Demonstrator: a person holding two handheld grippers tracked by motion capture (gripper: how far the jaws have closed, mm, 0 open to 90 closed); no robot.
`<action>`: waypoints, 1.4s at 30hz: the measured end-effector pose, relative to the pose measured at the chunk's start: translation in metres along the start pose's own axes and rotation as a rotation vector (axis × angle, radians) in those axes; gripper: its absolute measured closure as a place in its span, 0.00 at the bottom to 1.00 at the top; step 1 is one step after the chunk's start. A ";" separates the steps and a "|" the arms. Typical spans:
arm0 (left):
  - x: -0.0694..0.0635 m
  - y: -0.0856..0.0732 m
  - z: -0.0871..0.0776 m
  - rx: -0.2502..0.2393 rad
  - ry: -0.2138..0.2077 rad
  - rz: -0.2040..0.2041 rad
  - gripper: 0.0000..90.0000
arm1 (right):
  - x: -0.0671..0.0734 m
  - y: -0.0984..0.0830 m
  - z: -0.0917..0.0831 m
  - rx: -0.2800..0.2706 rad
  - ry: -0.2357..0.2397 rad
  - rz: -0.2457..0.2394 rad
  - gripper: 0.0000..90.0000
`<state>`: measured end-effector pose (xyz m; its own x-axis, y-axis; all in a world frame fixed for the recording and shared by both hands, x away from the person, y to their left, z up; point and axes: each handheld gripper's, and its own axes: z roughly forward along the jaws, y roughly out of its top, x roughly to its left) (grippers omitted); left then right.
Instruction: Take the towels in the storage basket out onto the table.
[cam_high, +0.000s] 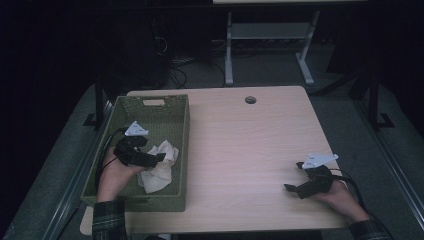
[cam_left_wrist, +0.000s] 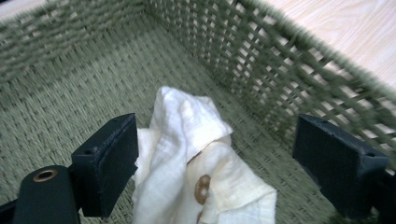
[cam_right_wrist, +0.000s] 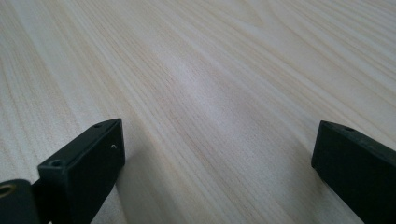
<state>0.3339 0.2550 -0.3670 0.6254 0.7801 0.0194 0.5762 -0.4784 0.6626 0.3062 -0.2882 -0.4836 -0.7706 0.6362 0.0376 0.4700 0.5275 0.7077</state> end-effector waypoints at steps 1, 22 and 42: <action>0.001 -0.001 0.003 0.012 0.003 -0.005 0.16 | 0.000 0.000 0.000 0.000 0.000 0.000 0.03; 0.016 -0.020 0.048 0.218 0.031 -0.055 0.15 | 0.000 0.000 0.000 0.000 0.000 0.000 0.03; 0.012 -0.026 0.069 0.397 0.025 -0.030 0.18 | 0.000 0.000 0.000 0.000 0.000 0.001 0.03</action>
<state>0.3625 0.2490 -0.4361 0.5948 0.8035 0.0257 0.7559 -0.5698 0.3223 0.3061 -0.2881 -0.4836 -0.7702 0.6367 0.0380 0.4707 0.5271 0.7075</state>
